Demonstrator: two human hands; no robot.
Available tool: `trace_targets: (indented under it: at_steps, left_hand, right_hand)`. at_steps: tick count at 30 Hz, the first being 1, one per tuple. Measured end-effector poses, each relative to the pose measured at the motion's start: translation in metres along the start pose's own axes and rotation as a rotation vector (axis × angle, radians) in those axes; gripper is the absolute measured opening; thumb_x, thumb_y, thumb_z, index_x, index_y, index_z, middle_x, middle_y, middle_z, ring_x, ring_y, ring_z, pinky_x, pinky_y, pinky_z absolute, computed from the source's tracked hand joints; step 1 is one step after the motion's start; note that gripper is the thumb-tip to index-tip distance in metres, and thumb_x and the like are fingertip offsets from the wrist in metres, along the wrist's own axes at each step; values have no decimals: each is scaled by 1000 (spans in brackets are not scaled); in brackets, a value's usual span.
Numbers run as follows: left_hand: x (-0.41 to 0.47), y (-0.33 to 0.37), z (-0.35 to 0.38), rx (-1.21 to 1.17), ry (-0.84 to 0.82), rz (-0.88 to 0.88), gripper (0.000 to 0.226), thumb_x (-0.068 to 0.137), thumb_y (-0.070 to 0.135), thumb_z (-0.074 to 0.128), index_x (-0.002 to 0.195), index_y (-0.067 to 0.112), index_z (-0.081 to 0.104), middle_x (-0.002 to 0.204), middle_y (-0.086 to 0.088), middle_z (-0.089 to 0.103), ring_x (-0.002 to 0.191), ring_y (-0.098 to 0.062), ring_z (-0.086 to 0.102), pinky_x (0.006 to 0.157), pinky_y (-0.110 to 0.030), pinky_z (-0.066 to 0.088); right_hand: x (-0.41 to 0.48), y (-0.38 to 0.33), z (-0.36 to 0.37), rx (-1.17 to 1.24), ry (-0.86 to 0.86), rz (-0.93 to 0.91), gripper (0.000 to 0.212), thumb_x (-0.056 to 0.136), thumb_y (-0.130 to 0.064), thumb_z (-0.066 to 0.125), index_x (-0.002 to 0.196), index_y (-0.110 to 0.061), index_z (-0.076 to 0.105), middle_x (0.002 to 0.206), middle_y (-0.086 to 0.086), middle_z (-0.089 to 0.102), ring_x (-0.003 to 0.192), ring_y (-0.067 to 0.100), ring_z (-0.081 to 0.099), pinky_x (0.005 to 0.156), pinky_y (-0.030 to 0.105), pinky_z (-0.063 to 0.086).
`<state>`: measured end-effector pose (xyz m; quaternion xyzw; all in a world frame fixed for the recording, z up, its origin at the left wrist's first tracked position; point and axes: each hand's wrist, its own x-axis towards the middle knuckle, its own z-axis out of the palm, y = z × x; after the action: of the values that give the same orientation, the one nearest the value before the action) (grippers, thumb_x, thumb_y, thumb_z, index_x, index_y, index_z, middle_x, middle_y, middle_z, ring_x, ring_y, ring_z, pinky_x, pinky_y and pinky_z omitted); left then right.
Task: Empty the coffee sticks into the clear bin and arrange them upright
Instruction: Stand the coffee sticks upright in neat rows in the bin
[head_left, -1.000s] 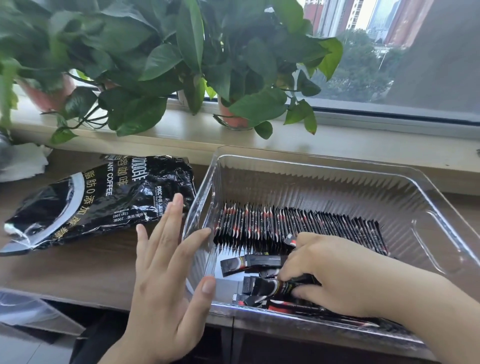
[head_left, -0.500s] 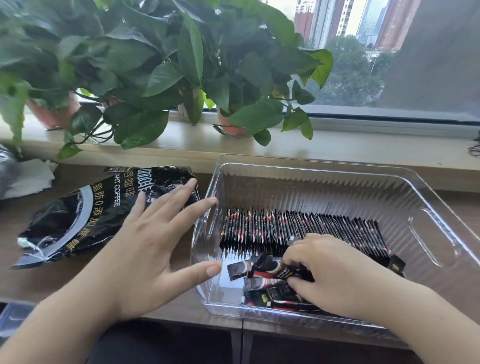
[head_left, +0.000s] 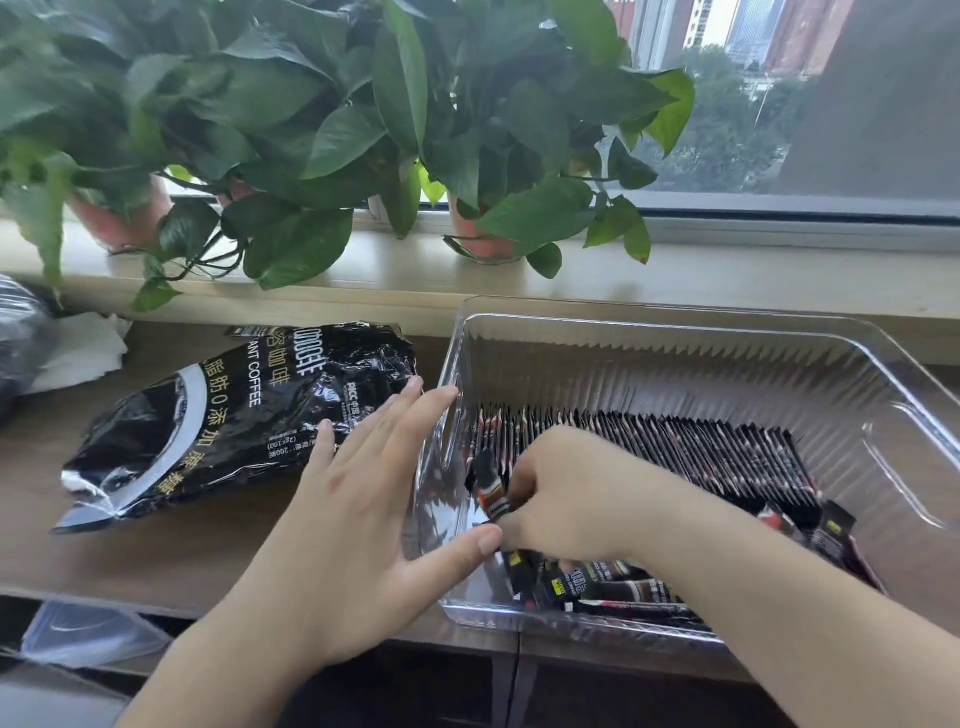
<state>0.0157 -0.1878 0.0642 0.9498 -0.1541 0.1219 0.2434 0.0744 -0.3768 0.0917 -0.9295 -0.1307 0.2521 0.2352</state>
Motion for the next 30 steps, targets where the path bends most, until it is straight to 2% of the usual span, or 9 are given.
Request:
trace_targets:
  at_steps: [4,7,10,13,15,18,21,25,30]
  left_hand:
    - [0,-2,-1,-2,-1,4,86,78,88,28,151,49,6,162,17,17,148,5,8,120,-56,11]
    - [0,-2,-2,9,-1,12,86,79,85,32,151,47,7,163,17,15,148,5,6,120,-56,11]
    - [0,-3,-6,19,-37,29,94,72,90,33,151,48,5,164,17,9,148,5,1,120,-56,8]
    - [2,-9,-17,85,-102,82,112,59,98,44,151,52,1,165,17,-4,149,2,-6,120,-52,-1]
    - [5,-15,-25,142,-115,127,117,54,100,48,152,52,5,165,14,-7,151,-2,-6,119,-52,-1]
    - [7,-19,-26,159,-92,165,118,54,99,53,153,47,15,166,9,-1,152,-7,1,118,-57,5]
    - [6,-19,-14,75,-63,163,117,58,92,61,154,45,13,166,10,1,152,-7,5,118,-61,9]
    - [3,-21,-1,-21,-5,144,111,64,86,63,153,43,14,166,12,4,151,-6,8,118,-60,11]
    - [4,-22,4,-49,26,155,106,68,84,60,153,38,18,166,10,7,151,-8,12,116,-64,14]
  right_hand:
    - [15,-9,17,94,-144,80,28,88,-21,66,97,3,75,63,10,69,56,21,60,72,35,60]
    - [23,-9,28,137,-203,122,27,89,-17,60,96,5,75,82,18,76,64,24,61,82,41,59]
    - [27,-5,36,193,-187,126,12,87,-19,58,79,-12,63,82,21,76,64,22,55,67,33,48]
    - [22,1,35,314,-50,88,33,96,-27,61,77,0,66,69,11,74,49,19,61,55,22,52]
    - [18,4,36,330,24,34,27,97,-27,64,85,-4,69,70,10,76,44,15,62,46,20,51]
    - [20,2,39,353,72,-7,25,94,-31,70,82,-9,68,72,13,75,47,17,64,47,26,57]
    - [23,3,43,324,113,-6,33,89,-42,75,79,-11,68,70,13,75,49,18,69,54,30,60]
    - [25,-3,47,262,125,55,35,93,-37,66,79,-6,69,61,13,72,46,24,68,52,32,59]
    - [26,-17,43,28,159,33,30,90,-28,59,65,-11,54,51,2,50,47,19,48,44,24,36]
